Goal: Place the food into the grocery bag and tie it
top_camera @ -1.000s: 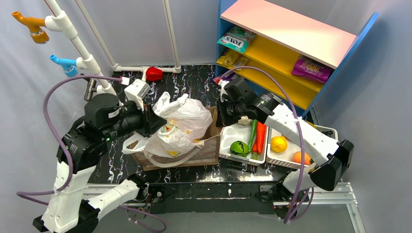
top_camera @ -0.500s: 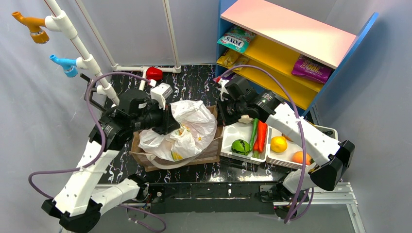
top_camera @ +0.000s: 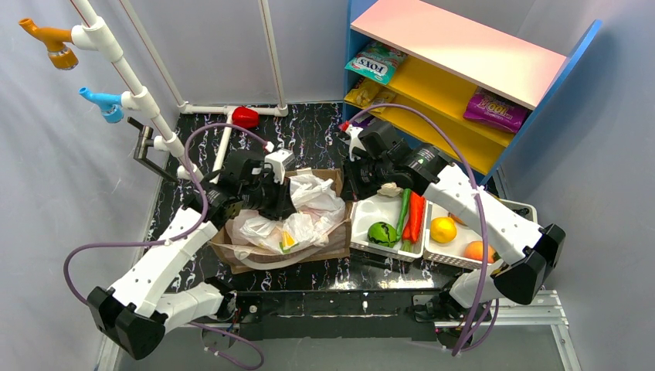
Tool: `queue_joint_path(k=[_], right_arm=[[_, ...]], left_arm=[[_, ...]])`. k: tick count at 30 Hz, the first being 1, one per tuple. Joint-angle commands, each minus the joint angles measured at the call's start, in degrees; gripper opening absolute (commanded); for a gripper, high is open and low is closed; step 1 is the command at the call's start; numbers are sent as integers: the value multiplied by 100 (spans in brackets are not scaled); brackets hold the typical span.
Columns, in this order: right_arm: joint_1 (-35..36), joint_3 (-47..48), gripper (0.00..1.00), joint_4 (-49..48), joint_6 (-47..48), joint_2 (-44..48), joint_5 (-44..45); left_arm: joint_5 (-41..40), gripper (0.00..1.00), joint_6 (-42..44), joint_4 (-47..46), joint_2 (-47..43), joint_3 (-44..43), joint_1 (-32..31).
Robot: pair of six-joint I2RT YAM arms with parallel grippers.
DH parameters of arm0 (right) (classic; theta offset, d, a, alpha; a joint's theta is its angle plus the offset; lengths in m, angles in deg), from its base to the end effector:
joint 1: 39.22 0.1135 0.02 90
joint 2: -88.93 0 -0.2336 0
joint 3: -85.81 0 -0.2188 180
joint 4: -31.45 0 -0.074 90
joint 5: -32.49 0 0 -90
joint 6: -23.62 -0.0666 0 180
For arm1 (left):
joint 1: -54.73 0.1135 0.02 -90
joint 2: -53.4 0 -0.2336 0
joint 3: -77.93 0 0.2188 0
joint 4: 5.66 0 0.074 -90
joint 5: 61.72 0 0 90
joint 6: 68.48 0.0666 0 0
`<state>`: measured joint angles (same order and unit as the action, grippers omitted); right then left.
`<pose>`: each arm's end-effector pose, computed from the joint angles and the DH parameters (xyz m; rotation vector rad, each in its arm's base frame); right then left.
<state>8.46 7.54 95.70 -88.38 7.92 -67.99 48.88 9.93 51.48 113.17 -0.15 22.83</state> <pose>0.1858 0.2220 0.3256 -0.6412 2.3773 0.7886 0.1713 -0.1342 0.2986 0.6066 2.2437 -0.8016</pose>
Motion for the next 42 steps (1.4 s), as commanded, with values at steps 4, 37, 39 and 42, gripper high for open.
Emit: queue_joint_path(k=[4,37,39,42], right_arm=[[-48,412,1,-522,117,397,-86],[-48,514,1,-594,84,317,-123],[-47,568,1,-542,82,306,-133],[-48,577,1,-501,89,342,-128]], left_arm=[[-67,0,232,-77,96,673,-18],[-1911,94,521,2212,-135,-2628,-9],[-2280,94,710,1921,-157,-2413,-9],[-2640,98,920,1341,-321,-1907,-9]])
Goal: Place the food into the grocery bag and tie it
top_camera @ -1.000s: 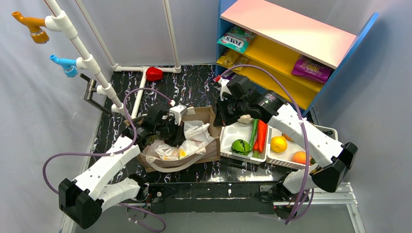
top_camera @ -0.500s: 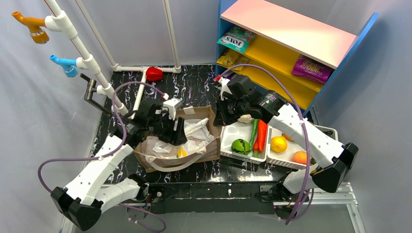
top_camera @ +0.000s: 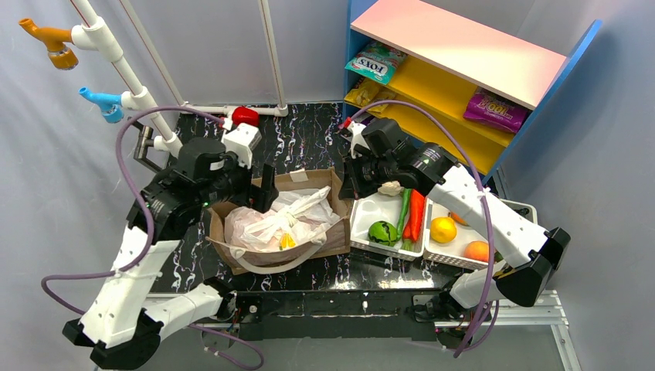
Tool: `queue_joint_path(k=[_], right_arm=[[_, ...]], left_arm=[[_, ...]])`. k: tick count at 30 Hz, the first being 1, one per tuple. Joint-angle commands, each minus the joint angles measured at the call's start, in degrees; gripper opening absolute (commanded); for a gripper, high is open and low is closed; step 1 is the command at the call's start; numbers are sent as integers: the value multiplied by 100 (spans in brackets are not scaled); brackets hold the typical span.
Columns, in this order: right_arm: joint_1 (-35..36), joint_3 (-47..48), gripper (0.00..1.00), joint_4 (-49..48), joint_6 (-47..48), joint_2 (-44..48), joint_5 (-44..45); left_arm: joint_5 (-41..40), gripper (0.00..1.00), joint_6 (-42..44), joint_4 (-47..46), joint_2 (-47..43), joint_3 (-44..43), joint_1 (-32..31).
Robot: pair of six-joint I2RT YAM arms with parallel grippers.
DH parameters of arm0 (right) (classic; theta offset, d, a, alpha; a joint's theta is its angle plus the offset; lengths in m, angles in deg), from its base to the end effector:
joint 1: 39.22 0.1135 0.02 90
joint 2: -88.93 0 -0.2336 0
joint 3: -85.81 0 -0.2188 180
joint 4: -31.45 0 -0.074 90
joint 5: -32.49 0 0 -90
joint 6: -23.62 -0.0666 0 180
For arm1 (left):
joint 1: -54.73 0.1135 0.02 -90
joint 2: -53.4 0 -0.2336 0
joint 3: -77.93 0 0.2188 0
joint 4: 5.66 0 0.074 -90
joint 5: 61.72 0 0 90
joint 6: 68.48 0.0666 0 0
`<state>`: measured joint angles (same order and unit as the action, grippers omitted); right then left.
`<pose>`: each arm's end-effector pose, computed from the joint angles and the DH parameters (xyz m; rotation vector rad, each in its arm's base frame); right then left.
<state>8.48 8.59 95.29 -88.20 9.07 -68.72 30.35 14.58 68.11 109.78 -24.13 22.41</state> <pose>0.1827 0.2200 0.3374 -0.6467 2.3309 0.8239 0.1403 -0.0916 0.3984 0.4818 2.0365 -0.4573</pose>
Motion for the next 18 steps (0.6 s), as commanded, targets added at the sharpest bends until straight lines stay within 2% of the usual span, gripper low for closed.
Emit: queue_joint_path(k=[1,5,14,18], right_arm=[[-55,453,1,-455,73,250,-55],[-51,401,1,-409,73,346,-55],[-51,264,1,-406,19,471,-26],[-38,275,1,-440,-31,449,-40]], left_arm=[[-878,98,531,-471,24,599,32],[-1085,98,847,-635,235,773,114],[-509,98,1164,-777,646,970,762],[-325,98,1315,-985,600,1155,844]])
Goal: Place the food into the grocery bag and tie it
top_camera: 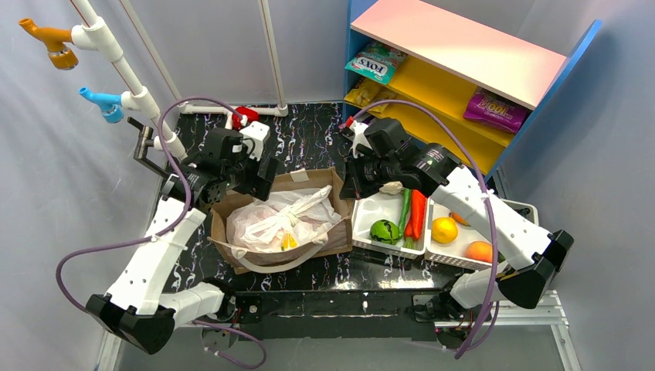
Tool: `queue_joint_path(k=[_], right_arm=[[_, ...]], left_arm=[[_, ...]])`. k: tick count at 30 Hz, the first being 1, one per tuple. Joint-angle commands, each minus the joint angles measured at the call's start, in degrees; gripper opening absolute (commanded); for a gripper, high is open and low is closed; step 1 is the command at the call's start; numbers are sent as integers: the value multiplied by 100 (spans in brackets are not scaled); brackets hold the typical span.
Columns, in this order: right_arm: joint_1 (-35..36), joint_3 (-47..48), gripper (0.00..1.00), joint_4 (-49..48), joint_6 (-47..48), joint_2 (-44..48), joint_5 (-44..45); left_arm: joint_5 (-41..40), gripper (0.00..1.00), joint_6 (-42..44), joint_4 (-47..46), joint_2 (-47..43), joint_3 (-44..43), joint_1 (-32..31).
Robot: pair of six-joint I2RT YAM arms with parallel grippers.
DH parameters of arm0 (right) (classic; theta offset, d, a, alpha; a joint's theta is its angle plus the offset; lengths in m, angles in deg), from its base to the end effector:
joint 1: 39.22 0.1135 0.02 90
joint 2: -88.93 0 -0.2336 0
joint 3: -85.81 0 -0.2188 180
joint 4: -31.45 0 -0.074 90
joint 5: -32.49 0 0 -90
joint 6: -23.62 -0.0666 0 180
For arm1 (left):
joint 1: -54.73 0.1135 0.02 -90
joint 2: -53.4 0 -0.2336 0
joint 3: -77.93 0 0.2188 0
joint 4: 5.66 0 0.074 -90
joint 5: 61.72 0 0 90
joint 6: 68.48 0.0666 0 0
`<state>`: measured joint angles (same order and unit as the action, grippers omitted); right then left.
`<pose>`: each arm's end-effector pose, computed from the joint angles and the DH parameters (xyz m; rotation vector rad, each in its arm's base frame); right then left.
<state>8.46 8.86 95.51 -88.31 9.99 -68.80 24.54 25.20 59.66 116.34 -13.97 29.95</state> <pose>0.1800 0.2171 0.3427 -0.6427 2.3149 0.8343 0.2000 -0.0875 0.3442 0.5071 2.1480 -0.1334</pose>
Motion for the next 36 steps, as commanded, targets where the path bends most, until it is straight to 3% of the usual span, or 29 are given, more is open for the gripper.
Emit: queue_joint_path(k=[1,3,11,14,17,29,36], right_arm=[[-33,256,1,-470,-38,349,-24],[-39,279,1,-495,-60,329,-8],[-37,383,1,-843,-299,90,-56],[-37,516,1,-1021,-433,-130,-95],[-35,714,1,-1229,-514,-420,-126],[-81,2299,1,-1309,-531,-1953,-196],[-206,3448,1,-1341,-496,-2749,77]], left_arm=[[319,96,218,-98,-46,131,95],[584,83,120,-28,-61,162,100],[954,18,-183,563,-512,410,104],[930,6,-319,863,-732,349,100],[943,0,-751,1159,-944,305,100],[1330,0,-1723,1946,-1511,89,104],[1790,0,-2631,1340,-1773,555,104]])
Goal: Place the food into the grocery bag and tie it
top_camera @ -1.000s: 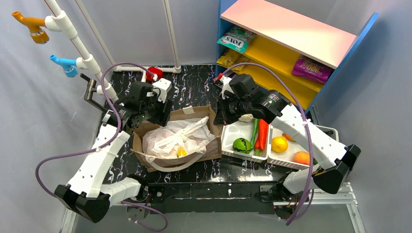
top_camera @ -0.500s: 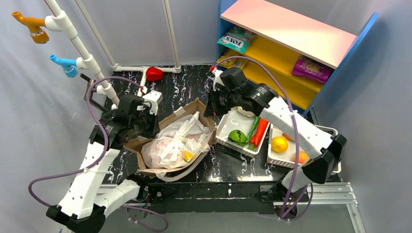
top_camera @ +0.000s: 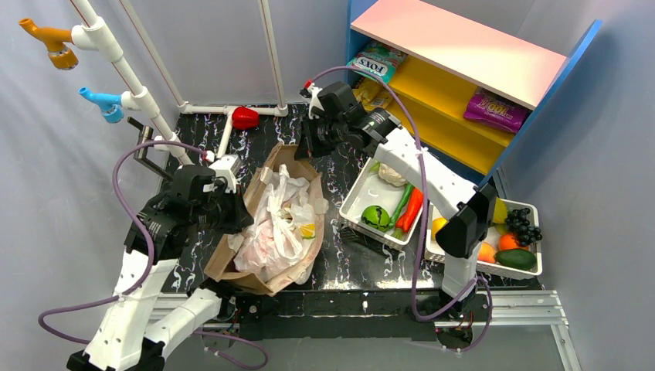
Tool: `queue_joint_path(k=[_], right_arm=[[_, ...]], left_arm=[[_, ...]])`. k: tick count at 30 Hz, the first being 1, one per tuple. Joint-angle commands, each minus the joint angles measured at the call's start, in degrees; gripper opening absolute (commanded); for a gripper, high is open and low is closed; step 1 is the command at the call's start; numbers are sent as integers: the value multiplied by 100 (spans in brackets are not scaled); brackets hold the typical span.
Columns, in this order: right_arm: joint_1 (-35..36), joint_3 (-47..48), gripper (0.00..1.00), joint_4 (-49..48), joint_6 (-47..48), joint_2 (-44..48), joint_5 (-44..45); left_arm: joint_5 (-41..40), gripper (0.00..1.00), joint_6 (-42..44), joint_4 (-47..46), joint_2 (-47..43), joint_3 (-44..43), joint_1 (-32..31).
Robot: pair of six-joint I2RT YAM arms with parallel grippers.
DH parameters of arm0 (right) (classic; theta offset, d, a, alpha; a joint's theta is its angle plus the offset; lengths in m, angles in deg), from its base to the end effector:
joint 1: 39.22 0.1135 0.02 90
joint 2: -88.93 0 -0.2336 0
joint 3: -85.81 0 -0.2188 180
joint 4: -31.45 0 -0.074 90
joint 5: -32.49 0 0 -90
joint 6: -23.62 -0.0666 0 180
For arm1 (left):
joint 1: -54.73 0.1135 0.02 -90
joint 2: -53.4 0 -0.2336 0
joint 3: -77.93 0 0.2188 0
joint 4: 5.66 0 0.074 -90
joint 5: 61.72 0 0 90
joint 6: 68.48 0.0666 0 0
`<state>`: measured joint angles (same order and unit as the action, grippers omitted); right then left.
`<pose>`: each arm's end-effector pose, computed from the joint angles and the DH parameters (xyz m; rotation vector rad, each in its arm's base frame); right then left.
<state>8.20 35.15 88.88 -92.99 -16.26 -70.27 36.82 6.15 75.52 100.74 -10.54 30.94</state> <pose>0.2578 0.3023 0.3522 -0.5521 2.2378 0.9531 0.1182 -0.0629 0.3392 0.2502 2.3026 -0.5242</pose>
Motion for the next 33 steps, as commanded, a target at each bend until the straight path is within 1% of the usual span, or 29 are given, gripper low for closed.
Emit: queue_joint_path(k=[1,4,7,12,15,17,20,23,26,29,30,33], right_arm=[[-211,951,1,-697,-26,-225,251],[-329,1301,1,-790,-4,-440,330],[-456,1384,1,-1020,19,-502,422],[-670,1471,2,-1316,57,-565,623],[-737,1645,29,-1156,103,-614,618],[-743,1642,41,-1020,198,-526,603],[-743,1435,52,-809,367,-219,638],[-743,954,59,-577,523,267,814],[-743,211,63,-255,560,884,1190],[-741,-750,65,-100,500,1625,1579],[-743,-1195,65,-96,482,1855,1657],[-743,-2149,65,-85,386,2550,1815]], left_arm=[[591,0,-912,-425,-224,317,6],[607,0,-1570,-987,-171,553,6],[530,0,-2033,-1476,38,637,6],[517,0,-2408,-2289,485,410,18],[496,0,-2612,-2533,696,277,109],[511,0,-2722,-2626,774,259,258],[569,0,-2812,-2729,841,288,532],[533,0,-2837,-2690,914,340,750],[557,0,-2821,-2632,971,379,865],[545,0,-2836,-2650,903,482,978],[544,0,-2865,-2659,881,524,1019],[503,0,-2883,-2532,874,535,1135]])
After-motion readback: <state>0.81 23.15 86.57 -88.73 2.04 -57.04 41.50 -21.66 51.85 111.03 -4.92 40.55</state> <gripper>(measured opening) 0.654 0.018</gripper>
